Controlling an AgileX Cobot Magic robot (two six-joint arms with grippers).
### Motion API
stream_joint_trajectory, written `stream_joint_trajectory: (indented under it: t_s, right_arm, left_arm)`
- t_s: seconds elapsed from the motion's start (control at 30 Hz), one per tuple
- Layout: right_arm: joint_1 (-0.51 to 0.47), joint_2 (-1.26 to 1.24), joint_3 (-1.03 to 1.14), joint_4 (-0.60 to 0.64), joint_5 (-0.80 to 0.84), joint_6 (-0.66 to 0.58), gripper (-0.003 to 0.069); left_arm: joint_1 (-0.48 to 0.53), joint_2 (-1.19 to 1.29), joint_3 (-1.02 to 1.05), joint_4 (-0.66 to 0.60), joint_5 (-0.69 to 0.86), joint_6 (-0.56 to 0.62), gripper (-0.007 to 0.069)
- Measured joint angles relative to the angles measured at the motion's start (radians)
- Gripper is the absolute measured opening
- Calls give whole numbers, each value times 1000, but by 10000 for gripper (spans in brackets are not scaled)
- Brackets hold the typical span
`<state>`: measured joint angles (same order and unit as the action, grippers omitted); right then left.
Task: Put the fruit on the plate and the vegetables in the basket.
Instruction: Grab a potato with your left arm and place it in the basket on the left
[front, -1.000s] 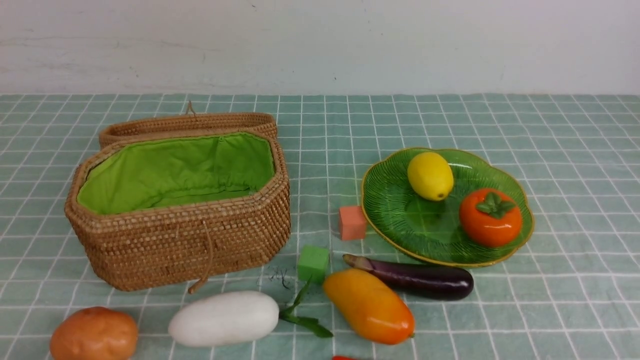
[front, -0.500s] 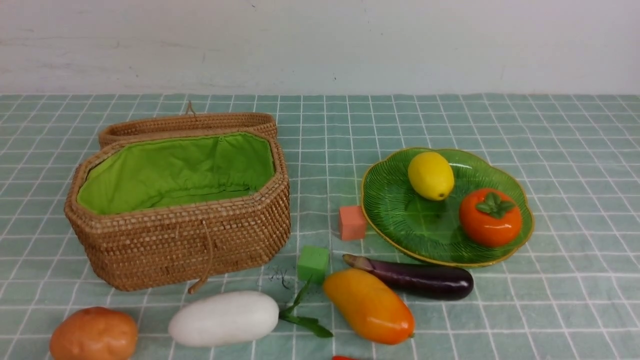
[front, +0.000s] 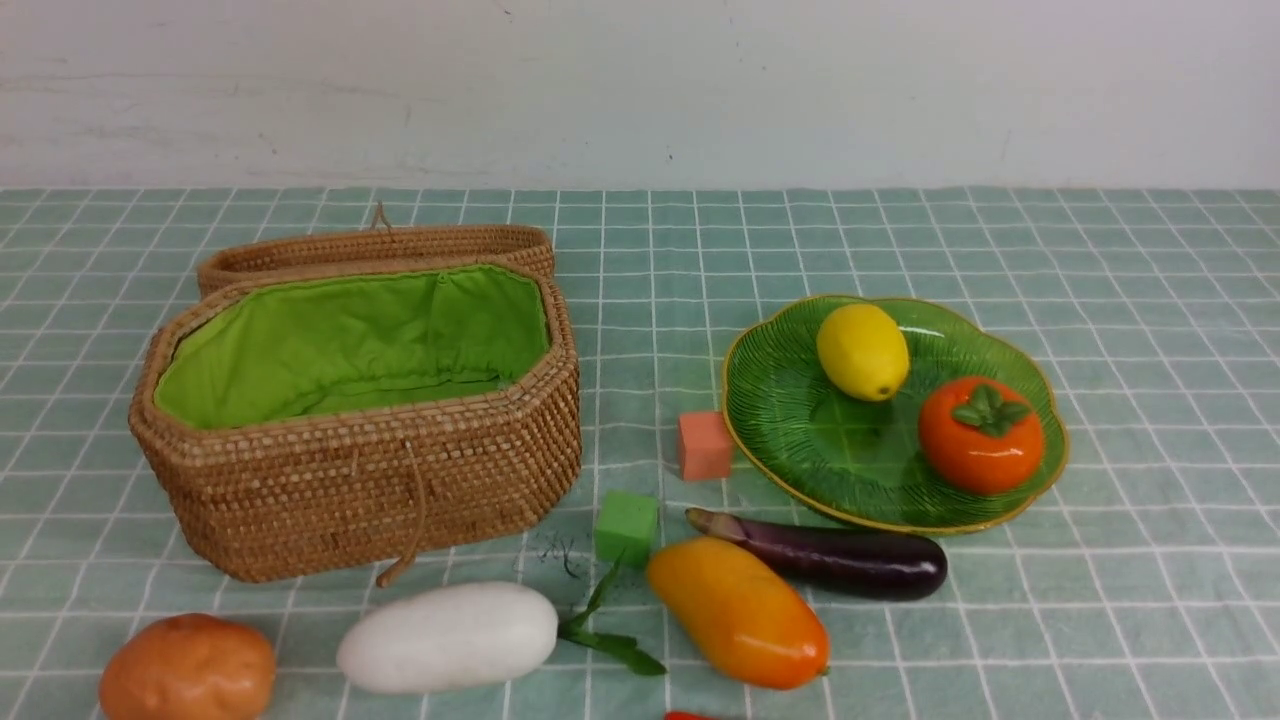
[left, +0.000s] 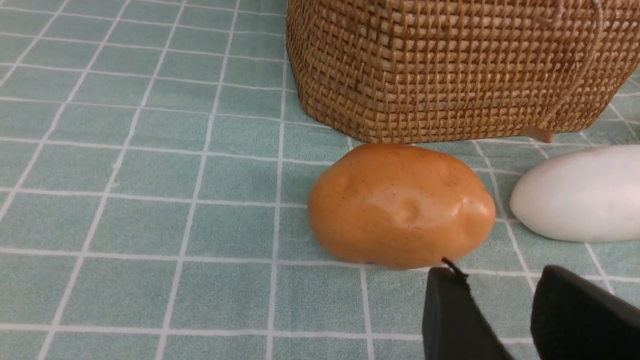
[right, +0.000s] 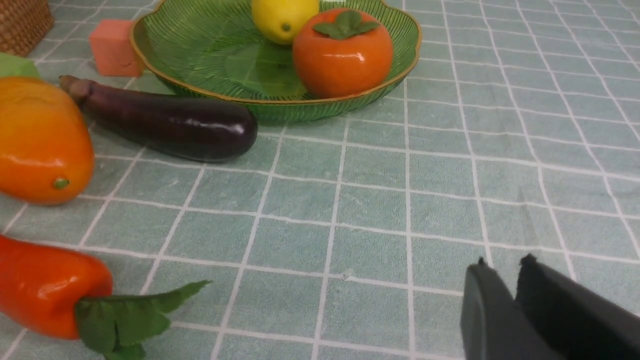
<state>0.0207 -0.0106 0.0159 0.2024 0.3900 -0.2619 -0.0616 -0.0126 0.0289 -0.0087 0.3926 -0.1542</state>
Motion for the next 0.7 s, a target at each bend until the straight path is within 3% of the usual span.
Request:
stream_joint_trajectory:
  t_s: [0.7]
  right_arm:
    - [0, -1, 0, -1, 0, 0, 132]
  left_arm:
    - [0, 0, 0, 3, 0, 0, 239]
